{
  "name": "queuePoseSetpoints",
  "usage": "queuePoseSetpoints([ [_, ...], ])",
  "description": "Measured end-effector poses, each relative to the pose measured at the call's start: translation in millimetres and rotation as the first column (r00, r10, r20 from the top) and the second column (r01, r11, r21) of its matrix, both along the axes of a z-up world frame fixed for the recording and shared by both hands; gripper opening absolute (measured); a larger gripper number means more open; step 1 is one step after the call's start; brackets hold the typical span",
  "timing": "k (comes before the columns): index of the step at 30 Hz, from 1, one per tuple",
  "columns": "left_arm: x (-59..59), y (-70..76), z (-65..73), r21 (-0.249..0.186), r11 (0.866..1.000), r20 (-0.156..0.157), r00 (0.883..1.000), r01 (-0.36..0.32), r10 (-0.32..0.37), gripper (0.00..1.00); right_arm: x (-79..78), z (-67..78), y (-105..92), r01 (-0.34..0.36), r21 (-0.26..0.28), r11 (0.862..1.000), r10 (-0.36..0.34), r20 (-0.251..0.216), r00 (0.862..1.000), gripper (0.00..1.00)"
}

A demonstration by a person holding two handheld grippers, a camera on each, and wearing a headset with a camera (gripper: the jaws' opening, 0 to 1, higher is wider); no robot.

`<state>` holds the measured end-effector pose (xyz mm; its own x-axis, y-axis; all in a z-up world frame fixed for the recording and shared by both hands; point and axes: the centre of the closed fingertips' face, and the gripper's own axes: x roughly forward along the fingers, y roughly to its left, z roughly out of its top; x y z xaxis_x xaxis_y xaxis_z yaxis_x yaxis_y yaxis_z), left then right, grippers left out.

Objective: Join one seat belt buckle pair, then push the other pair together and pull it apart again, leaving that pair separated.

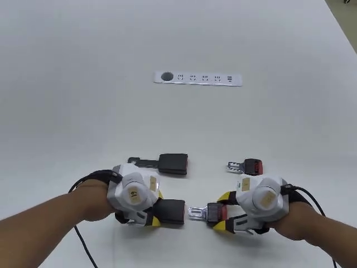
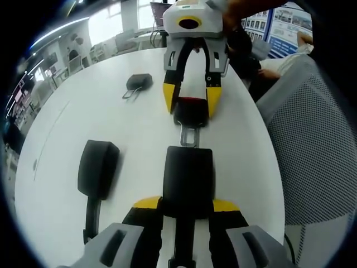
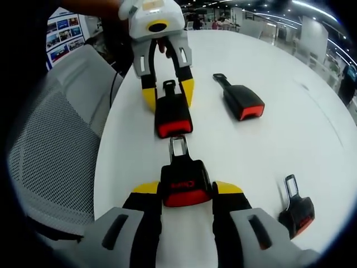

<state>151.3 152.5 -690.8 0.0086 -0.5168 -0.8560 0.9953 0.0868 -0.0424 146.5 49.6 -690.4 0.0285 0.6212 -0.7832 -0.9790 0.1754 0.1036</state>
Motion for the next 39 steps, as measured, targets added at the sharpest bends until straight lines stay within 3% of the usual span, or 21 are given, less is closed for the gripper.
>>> queuePoseSetpoints([
  [12,-1.7,0.4,0.7,0.001,1.000,0.001,1.000,-0.003,0.003,0.33,0.7,2.4,18.6,0.004,0.036,0.999,-0.005,0.002,1.000,0.33],
  [19,-2.5,0.1,1.1,0.007,1.000,0.006,1.000,0.010,-0.010,0.33,1.9,2.0,19.3,0.015,0.054,0.998,-0.015,0.000,1.000,0.33],
  [39,-1.4,-0.7,0.8,0.018,0.999,-0.003,1.000,0.027,-0.027,0.32,4.4,-2.3,35.8,0.027,0.060,0.998,-0.028,0.022,0.999,0.33],
])
